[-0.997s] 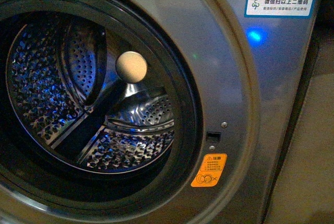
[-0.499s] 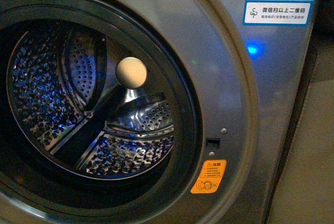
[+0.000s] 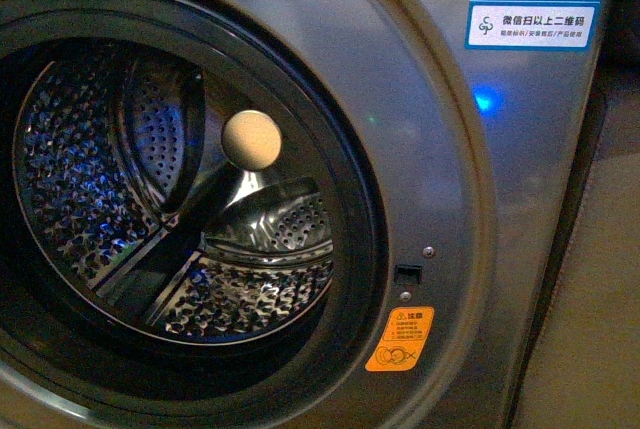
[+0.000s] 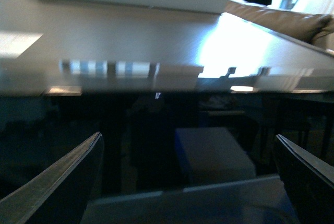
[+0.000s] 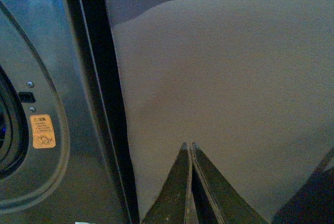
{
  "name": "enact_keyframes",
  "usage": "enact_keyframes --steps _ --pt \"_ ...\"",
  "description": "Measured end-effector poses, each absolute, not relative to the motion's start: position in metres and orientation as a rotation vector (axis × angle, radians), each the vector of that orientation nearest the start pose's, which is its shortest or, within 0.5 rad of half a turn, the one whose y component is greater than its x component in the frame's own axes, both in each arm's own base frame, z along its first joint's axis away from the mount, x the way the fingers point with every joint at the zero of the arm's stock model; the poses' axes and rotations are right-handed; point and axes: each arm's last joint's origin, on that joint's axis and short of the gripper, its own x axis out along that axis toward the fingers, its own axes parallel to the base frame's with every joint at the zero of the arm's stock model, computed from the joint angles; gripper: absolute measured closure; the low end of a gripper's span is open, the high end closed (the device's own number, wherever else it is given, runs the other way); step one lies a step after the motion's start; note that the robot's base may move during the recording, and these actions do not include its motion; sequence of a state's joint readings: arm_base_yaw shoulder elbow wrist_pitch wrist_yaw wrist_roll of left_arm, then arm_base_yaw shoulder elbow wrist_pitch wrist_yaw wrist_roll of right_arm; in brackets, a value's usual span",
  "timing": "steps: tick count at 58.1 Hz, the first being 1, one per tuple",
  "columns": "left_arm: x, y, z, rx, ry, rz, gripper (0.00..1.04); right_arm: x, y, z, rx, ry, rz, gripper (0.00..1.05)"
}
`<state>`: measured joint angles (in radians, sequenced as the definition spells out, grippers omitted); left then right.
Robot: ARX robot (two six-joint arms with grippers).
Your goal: Collect clothes from washing machine
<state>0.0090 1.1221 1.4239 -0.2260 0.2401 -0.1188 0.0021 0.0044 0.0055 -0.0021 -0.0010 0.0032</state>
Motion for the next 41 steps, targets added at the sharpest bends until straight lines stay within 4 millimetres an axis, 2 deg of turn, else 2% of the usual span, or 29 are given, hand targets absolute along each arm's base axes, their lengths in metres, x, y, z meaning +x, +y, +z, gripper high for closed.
enact_keyframes --steps 5,7,9,11,15,24,28,32,41 --pt "0.215 0.003 0.451 -0.159 0.007 -0.184 0.07 0.098 0.000 0.165 0.003 0.001 0.003 1.02" --pt "0.214 0.004 0.441 -0.149 0.016 -0.130 0.10 0.098 0.000 0.165 0.003 0.001 0.003 1.02" --pt "0.213 0.003 0.431 -0.127 0.007 -0.071 0.15 0.098 0.000 0.165 0.003 0.001 0.003 1.02" --pt "0.208 0.002 0.412 -0.079 -0.009 -0.017 0.24 0.098 0.000 0.165 0.003 0.001 0.003 1.02" --pt "0.197 0.000 0.383 -0.044 -0.028 -0.009 0.38 0.098 0.000 0.165 0.003 0.001 0.003 1.02" --pt "0.174 0.000 0.310 -0.017 -0.014 0.001 0.76 0.098 0.000 0.165 0.002 0.001 0.003 0.68" --pt "0.167 0.000 0.285 -0.011 0.001 -0.003 0.92 0.098 0.000 0.165 0.002 0.001 0.003 0.52" --pt "0.162 0.000 0.272 -0.010 0.001 -0.002 1.02 0.098 0.000 0.165 0.002 0.001 0.003 0.41" --pt "0.152 0.000 0.250 -0.008 0.000 -0.001 1.01 0.098 0.000 0.165 0.002 0.001 0.003 0.19"
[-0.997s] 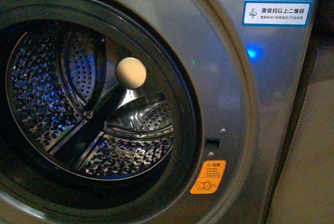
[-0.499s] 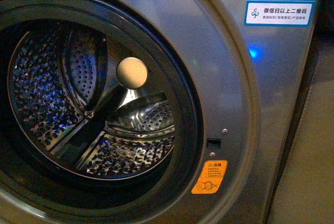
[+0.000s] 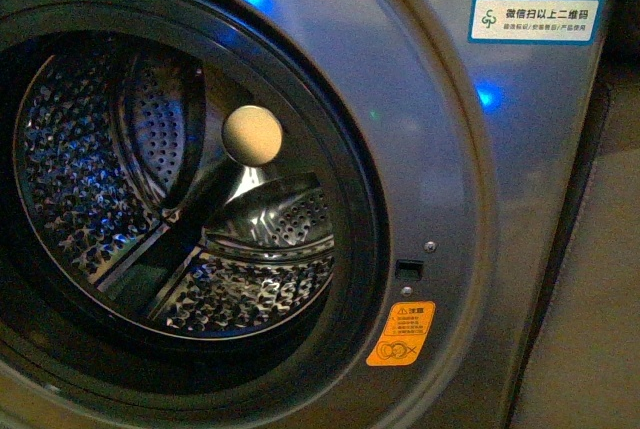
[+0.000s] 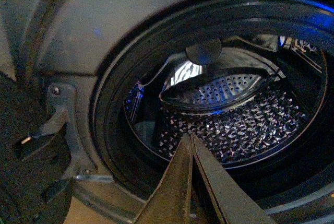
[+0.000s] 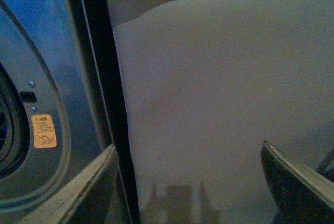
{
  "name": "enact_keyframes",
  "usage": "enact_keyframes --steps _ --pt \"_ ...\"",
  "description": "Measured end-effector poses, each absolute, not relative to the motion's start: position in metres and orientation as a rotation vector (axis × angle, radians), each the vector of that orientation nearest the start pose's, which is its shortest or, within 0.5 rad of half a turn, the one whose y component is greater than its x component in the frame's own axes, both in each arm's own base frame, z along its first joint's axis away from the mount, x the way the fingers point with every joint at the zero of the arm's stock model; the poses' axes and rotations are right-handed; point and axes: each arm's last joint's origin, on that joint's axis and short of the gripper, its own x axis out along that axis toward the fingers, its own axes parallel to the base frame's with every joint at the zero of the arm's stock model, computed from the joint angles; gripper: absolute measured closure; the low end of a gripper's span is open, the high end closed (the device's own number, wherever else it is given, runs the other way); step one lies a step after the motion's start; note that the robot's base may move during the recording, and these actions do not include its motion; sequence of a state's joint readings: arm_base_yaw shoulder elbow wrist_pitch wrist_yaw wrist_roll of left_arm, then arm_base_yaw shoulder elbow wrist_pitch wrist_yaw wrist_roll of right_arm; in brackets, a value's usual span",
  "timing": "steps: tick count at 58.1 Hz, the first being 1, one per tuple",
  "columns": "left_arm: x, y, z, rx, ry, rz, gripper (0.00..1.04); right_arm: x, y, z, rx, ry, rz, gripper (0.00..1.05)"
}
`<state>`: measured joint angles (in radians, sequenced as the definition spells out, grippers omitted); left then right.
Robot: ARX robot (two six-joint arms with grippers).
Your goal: Collect clothes from washing machine
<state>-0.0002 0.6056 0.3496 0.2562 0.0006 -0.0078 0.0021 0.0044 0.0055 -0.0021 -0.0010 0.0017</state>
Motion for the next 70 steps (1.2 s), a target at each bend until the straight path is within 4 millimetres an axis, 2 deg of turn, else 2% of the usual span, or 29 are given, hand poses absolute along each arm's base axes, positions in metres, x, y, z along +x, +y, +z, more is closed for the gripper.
enact_keyframes --steps 5,28,60,70 --pt "0.146 0.000 0.236 -0.007 0.004 -0.001 1.01 0.098 0.000 0.165 0.003 0.001 0.003 0.06" --pt "0.125 0.000 0.195 -0.007 -0.001 -0.001 1.01 0.098 0.000 0.165 0.002 0.001 0.003 0.07" --pt "0.111 0.000 0.172 -0.007 -0.010 -0.001 1.01 0.098 0.000 0.165 0.002 0.001 0.003 0.07" --pt "0.107 0.000 0.172 -0.007 -0.022 0.000 1.01 0.098 0.000 0.165 0.002 0.001 0.003 0.07"
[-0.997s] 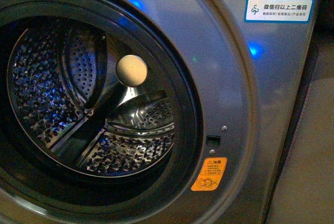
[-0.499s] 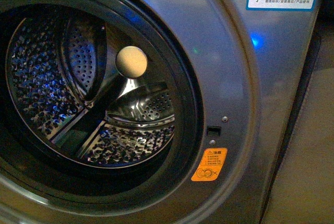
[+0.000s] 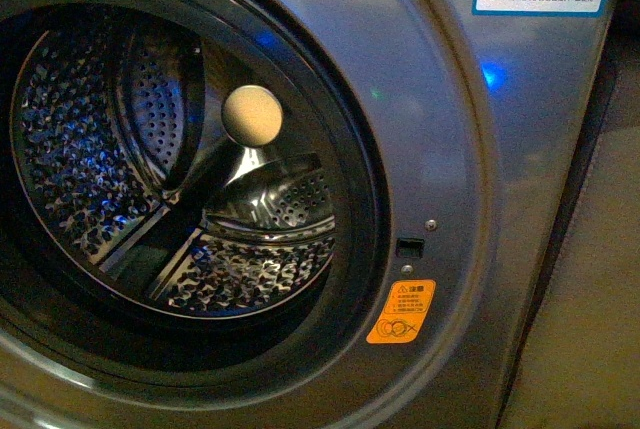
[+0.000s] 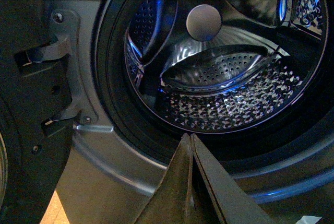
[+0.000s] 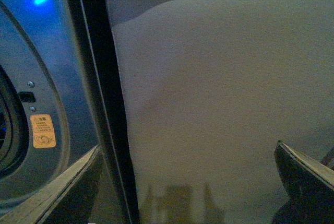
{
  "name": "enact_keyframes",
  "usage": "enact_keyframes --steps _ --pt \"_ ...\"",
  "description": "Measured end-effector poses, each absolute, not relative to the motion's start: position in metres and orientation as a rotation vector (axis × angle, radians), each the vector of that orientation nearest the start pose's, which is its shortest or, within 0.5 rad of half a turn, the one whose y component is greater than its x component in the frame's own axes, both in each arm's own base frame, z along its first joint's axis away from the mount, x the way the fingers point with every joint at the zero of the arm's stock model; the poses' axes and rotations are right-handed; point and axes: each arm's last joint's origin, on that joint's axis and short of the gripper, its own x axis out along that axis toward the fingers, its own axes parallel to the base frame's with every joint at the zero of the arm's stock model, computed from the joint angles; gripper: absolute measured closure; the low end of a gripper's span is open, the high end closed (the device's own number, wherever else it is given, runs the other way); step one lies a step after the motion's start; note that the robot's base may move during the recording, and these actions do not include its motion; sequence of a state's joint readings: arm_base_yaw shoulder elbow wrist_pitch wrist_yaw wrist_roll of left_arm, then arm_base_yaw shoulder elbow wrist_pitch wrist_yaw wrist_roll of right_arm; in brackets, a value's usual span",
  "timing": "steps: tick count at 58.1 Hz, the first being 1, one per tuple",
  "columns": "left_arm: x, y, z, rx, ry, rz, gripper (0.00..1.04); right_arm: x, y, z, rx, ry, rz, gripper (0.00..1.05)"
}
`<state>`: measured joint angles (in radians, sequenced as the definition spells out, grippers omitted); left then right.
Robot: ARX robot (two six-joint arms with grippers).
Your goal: Collect clothes from washing machine
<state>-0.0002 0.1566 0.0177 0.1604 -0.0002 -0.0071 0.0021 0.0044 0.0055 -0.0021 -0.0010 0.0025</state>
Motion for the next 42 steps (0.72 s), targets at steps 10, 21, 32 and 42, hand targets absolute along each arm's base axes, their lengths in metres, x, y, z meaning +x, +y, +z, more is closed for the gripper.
enact_keyframes --steps 10,21,32,42 --pt "0.0971 0.0000 0.1694 -0.007 -0.015 0.000 1.01 0.0976 0.0002 0.1648 0.002 0.001 0.003 0.07" --pt "0.0969 0.0000 0.1693 -0.007 -0.014 0.000 1.01 0.0976 0.0002 0.1648 0.002 0.001 0.003 0.07" --pt "0.0969 0.0000 0.1693 -0.007 -0.014 0.000 0.93 0.0976 0.0002 0.1648 0.002 0.001 0.003 0.07" --pt "0.0969 0.0000 0.1693 -0.007 -0.014 0.000 0.57 0.0976 0.0002 0.1648 0.002 0.001 0.003 0.07"
